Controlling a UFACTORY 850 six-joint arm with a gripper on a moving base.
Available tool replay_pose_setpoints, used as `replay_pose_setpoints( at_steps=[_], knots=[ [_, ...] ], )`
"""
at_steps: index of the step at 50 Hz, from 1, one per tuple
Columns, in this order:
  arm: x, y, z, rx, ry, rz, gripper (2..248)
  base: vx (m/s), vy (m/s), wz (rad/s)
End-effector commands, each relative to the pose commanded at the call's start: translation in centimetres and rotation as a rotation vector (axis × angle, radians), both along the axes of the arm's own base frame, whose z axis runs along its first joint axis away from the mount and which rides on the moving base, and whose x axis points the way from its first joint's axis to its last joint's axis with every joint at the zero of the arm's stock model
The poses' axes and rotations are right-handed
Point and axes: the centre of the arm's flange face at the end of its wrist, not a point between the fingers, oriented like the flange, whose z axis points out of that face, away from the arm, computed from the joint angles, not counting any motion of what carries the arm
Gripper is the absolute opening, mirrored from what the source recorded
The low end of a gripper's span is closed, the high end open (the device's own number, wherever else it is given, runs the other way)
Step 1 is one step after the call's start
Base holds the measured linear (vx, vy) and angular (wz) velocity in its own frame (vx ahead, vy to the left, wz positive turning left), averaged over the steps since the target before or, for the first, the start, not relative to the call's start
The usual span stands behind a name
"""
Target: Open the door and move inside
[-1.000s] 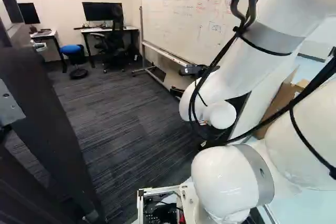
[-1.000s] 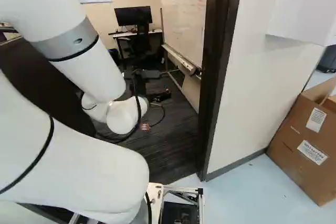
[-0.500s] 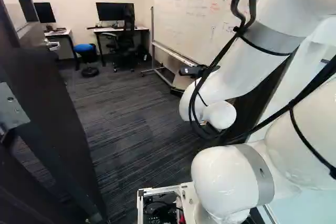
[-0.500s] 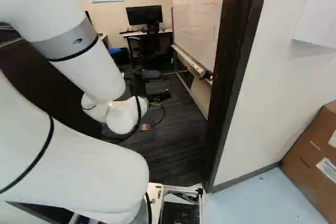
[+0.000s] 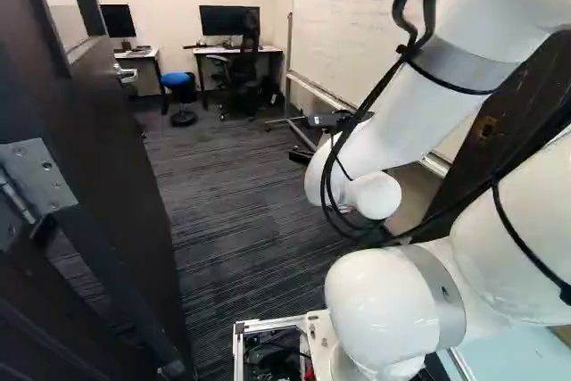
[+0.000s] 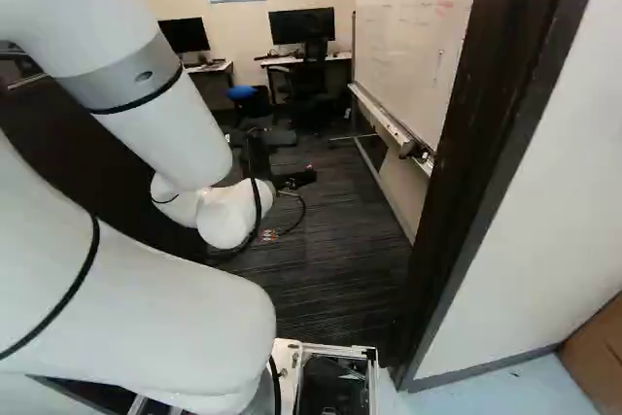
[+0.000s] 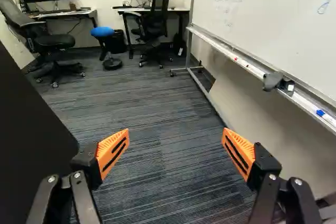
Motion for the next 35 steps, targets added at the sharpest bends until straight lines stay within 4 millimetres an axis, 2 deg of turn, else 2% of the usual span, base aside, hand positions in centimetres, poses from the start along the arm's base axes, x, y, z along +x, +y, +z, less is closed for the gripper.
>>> replay_pose_setpoints(
  at_steps=[19, 35],
  knots=[
    [0.00, 0.00, 0.00, 0.000, 0.000, 0.000, 247, 0.111, 0.065, 0.310],
    [0.00, 0.00, 0.00, 0.000, 0.000, 0.000, 247, 0.105, 0.051, 0.229]
  ],
)
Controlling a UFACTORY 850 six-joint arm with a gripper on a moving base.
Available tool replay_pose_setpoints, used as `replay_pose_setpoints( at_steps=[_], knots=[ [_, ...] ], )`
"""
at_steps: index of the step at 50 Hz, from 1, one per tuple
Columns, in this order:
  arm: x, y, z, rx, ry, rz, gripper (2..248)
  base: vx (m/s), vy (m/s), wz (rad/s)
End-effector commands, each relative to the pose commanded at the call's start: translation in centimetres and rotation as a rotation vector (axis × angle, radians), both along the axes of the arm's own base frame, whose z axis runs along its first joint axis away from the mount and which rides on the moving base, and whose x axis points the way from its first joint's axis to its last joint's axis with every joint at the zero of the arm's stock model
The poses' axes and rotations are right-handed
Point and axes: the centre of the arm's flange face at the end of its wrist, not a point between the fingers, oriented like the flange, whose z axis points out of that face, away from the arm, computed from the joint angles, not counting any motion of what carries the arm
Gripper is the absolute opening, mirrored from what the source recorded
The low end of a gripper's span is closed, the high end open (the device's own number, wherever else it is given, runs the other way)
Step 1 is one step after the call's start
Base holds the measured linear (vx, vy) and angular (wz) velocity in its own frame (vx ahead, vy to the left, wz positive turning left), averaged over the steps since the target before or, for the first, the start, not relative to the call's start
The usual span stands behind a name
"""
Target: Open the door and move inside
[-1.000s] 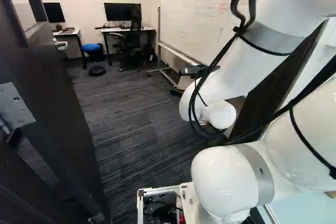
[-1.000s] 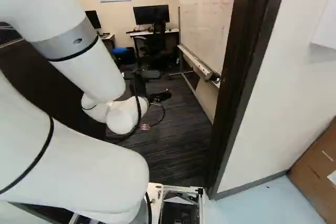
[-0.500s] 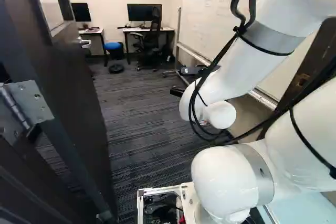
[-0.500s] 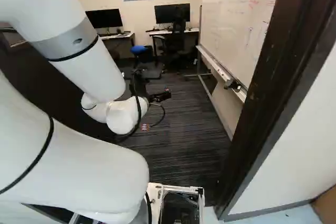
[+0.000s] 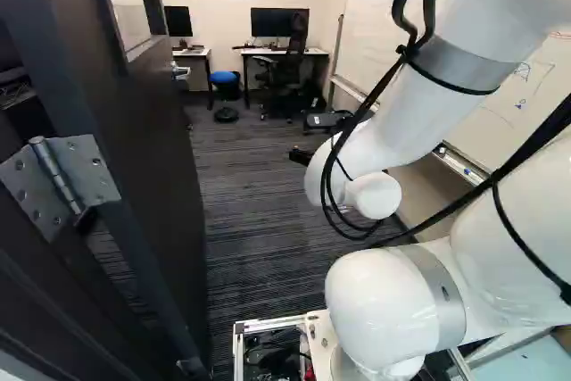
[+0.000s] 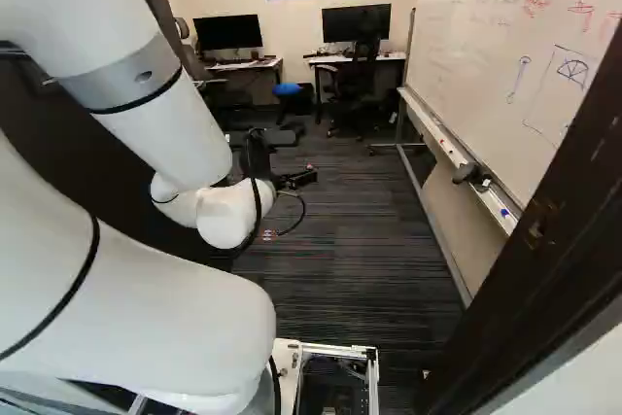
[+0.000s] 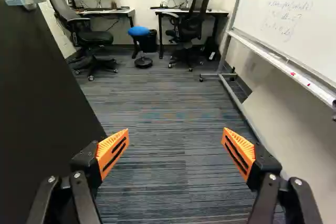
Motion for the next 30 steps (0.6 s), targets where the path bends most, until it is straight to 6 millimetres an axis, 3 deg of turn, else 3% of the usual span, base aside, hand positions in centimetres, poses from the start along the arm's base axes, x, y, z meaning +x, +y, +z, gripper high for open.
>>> replay_pose_setpoints(
  at_steps=[30],
  knots=[
    [0.00, 0.00, 0.00, 0.000, 0.000, 0.000, 247, 0.086, 0.004, 0.011]
  ],
)
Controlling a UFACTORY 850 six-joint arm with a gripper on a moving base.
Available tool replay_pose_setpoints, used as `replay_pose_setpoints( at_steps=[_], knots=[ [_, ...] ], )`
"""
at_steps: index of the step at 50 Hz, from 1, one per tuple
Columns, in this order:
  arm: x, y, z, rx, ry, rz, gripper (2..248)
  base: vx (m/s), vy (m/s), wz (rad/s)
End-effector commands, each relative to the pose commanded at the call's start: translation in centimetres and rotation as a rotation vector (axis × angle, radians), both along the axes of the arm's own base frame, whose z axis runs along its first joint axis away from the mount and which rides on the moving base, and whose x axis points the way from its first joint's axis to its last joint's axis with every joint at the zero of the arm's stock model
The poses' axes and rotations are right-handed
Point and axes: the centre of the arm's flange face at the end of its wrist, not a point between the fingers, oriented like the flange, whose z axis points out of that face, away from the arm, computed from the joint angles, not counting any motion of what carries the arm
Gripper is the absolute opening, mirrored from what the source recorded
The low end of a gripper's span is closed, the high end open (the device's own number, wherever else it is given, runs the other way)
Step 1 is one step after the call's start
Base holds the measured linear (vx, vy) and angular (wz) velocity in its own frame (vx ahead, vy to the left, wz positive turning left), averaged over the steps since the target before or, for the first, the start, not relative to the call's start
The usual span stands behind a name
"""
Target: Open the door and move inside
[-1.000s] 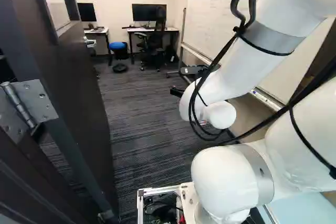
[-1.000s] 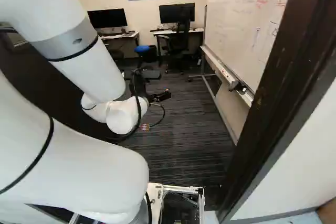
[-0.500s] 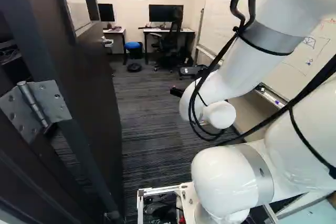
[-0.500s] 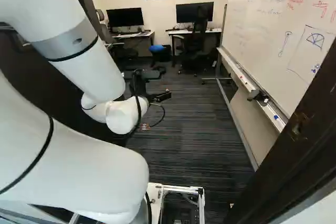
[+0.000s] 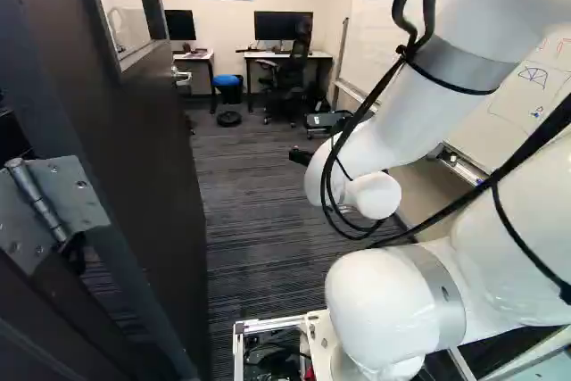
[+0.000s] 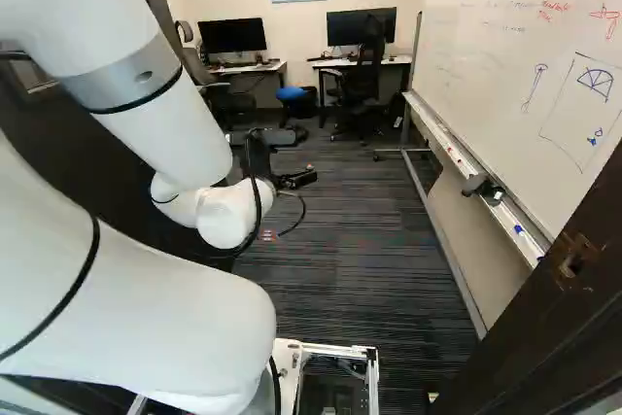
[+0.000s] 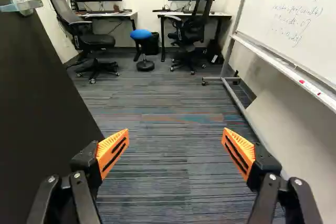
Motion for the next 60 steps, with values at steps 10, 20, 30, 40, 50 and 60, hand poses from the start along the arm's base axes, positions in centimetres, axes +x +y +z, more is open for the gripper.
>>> replay_pose_setpoints(
  at_steps=[10, 20, 30, 40, 50, 60],
  knots=[
    [0.00, 0.00, 0.00, 0.000, 0.000, 0.000, 247, 0.150, 0.006, 0.006],
    [0.00, 0.00, 0.00, 0.000, 0.000, 0.000, 247, 0.179, 0.008, 0.008],
    [0.00, 0.00, 0.00, 0.000, 0.000, 0.000, 247, 0.170, 0.005, 0.003],
    [0.00, 0.00, 0.00, 0.000, 0.000, 0.000, 247, 0.188, 0.007, 0.002],
    [0.00, 0.00, 0.00, 0.000, 0.000, 0.000, 247, 0.191, 0.007, 0.002],
    [0.00, 0.00, 0.00, 0.000, 0.000, 0.000, 247, 0.200, 0.007, 0.004]
  ],
)
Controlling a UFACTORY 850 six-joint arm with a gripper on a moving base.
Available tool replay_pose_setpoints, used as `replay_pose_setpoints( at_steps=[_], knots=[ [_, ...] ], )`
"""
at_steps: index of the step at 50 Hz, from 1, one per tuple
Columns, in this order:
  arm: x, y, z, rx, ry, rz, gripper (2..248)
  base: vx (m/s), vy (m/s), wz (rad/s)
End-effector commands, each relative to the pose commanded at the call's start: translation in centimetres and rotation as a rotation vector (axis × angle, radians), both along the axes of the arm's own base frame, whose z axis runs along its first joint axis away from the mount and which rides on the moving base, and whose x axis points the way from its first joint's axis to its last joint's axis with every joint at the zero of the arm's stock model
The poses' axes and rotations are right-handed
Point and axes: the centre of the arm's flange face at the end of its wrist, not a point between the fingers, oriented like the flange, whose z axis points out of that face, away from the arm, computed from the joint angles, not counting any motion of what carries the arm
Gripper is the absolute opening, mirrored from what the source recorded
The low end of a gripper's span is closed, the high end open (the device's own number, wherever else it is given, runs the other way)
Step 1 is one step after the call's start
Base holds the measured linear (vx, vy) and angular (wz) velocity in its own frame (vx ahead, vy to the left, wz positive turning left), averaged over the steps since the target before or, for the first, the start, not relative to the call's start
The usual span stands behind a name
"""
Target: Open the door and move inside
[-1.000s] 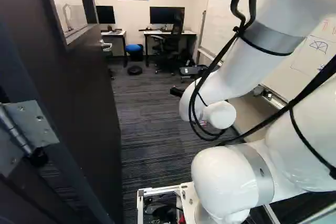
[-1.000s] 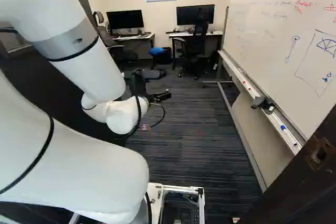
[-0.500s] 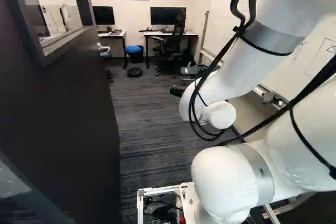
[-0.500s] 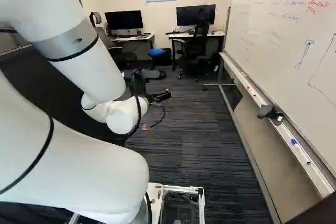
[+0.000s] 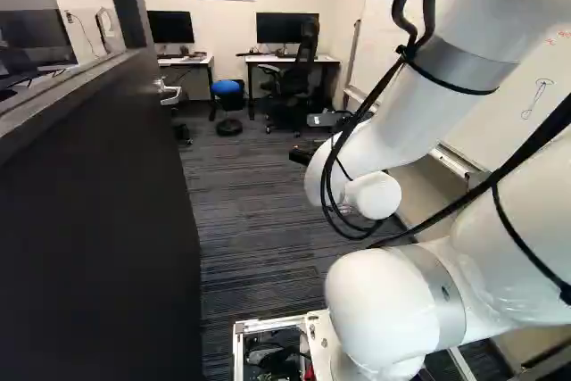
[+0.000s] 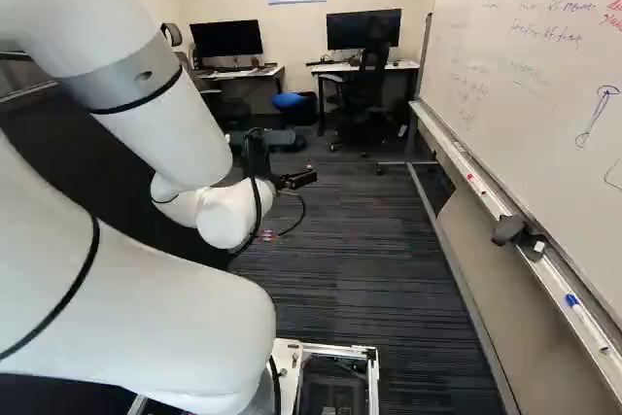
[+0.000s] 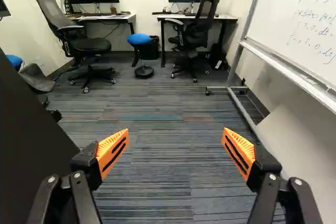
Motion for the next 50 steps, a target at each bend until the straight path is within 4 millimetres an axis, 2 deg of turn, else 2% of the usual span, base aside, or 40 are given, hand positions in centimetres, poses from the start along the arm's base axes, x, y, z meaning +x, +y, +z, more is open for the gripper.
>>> replay_pose_setpoints(
  at_steps=[50],
  knots=[
    [0.00, 0.00, 0.00, 0.000, 0.000, 0.000, 247, 0.197, 0.005, 0.002]
  ],
)
